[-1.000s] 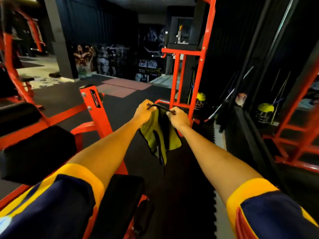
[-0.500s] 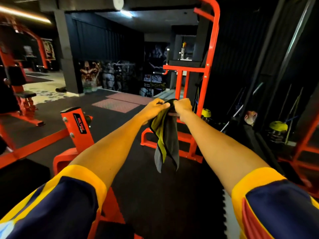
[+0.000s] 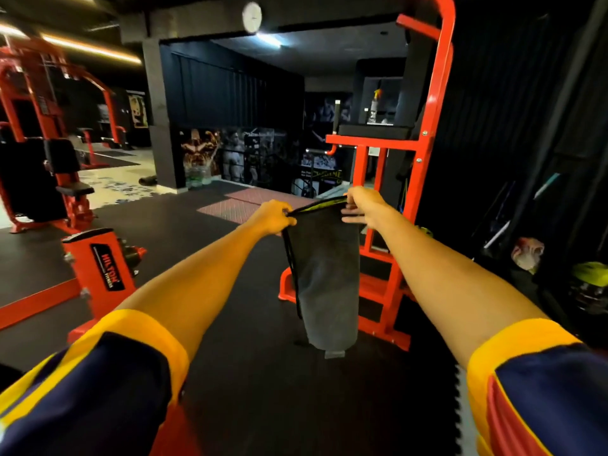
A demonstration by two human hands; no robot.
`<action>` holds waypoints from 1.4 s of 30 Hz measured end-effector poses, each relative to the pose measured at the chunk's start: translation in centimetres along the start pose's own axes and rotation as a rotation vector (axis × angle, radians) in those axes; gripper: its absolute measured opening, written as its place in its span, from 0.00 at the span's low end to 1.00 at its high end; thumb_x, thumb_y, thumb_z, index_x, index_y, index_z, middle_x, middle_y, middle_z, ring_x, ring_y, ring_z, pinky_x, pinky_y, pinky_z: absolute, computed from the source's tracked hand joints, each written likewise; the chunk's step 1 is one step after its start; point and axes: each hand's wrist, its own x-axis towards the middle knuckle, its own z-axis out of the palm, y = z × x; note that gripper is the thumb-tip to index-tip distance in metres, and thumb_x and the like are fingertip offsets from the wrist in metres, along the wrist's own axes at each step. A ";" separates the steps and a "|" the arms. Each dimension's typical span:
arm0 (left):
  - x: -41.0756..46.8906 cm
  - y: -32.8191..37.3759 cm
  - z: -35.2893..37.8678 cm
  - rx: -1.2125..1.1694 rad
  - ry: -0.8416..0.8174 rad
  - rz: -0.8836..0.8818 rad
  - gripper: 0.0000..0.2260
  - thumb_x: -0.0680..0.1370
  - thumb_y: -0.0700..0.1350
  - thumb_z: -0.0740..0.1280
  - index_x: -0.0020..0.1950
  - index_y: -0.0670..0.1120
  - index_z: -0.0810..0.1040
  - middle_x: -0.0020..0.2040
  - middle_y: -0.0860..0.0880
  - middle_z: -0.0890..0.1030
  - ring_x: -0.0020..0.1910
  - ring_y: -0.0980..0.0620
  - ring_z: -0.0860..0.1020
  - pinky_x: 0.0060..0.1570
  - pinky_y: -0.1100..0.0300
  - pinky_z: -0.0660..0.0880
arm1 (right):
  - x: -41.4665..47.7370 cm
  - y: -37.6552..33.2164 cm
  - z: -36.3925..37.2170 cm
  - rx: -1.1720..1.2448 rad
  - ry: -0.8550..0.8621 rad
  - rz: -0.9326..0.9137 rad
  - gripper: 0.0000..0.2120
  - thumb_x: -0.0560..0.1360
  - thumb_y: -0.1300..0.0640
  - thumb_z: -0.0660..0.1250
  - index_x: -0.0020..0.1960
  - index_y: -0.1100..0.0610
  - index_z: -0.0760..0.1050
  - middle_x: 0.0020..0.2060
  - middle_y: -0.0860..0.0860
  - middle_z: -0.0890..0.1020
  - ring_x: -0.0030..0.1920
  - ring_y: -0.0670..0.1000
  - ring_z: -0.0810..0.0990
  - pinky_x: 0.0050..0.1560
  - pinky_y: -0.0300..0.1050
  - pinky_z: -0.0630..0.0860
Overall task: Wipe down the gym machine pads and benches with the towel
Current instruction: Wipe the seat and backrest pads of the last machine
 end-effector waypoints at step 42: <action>44.6 -27.1 -3.9 -0.889 0.254 -0.531 0.22 0.78 0.37 0.73 0.71 0.47 0.75 0.64 0.43 0.82 0.64 0.42 0.80 0.61 0.45 0.79 | 60.4 -1.2 27.3 -0.002 -0.829 -0.077 0.23 0.81 0.65 0.69 0.70 0.48 0.66 0.60 0.54 0.81 0.60 0.60 0.83 0.63 0.63 0.79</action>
